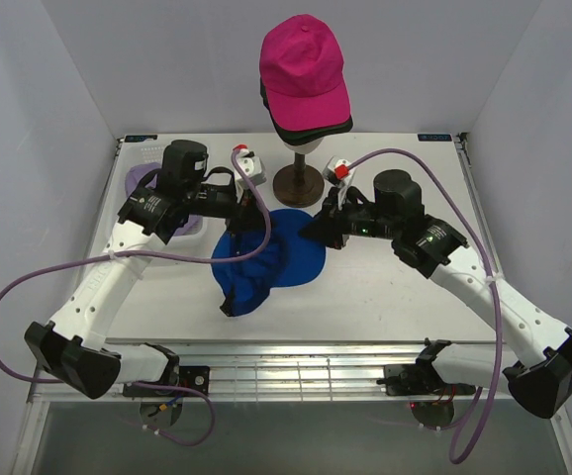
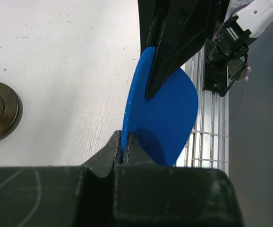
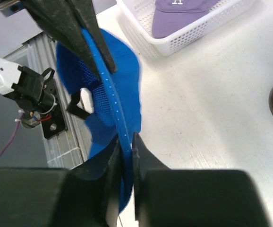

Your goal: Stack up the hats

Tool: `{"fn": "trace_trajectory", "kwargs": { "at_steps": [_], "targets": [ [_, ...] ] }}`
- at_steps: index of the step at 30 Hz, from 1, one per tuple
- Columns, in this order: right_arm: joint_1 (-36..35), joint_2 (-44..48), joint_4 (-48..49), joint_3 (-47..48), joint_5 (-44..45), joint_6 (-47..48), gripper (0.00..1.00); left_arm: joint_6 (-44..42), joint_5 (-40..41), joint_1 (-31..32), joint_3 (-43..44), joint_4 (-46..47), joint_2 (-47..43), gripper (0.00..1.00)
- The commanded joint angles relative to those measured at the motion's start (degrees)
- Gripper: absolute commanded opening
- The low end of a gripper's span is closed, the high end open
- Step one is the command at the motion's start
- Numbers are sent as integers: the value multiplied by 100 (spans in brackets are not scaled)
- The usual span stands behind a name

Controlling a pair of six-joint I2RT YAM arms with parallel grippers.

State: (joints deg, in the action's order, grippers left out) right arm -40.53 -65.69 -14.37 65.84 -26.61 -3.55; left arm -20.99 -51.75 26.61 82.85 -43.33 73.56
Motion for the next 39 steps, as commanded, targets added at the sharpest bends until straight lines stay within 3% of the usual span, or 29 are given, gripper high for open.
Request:
{"fn": "trace_trajectory", "kwargs": {
  "at_steps": [1, 6, 7, 8, 10, 16, 19, 20, 25, 33, 39],
  "targets": [
    [124, 74, 136, -116, -440, -23, 8, 43, -213, -59, 153, 176, -281, 0],
    [300, 65, -56, 15, -767, -120, 8, 244, 57, -60, 144, 281, -219, 0],
    [344, 74, -214, 86, -567, -15, 8, 254, 190, -60, 170, 273, -167, 41],
    [431, 83, -415, 165, -364, 73, 8, 245, 322, -60, 188, 246, -149, 64],
    [537, 92, -1232, 401, 40, 266, 8, 236, 638, -60, 231, 203, -158, 95],
    [1205, 135, -3086, 508, 1472, 830, 8, 175, 1017, -60, 425, 106, -263, 98],
    [1600, 74, -3326, 675, 2561, 847, 8, 148, 1342, -60, 522, 88, -219, 98],
    [1836, 13, -3353, 902, 3121, 830, 8, 131, 1491, -60, 557, 88, -202, 98],
    [2041, -1067, -3546, 2535, 4092, 759, 8, 78, 1948, -60, 601, 71, -131, 98],
    [2041, -3114, -2959, 5762, 5798, 1383, 8, 60, 2002, -60, 469, 44, -246, 98],
    [2032, -3388, -745, 5711, 5755, 1348, 8, 60, 2028, -60, 478, -70, -246, 98]
  ]
}}
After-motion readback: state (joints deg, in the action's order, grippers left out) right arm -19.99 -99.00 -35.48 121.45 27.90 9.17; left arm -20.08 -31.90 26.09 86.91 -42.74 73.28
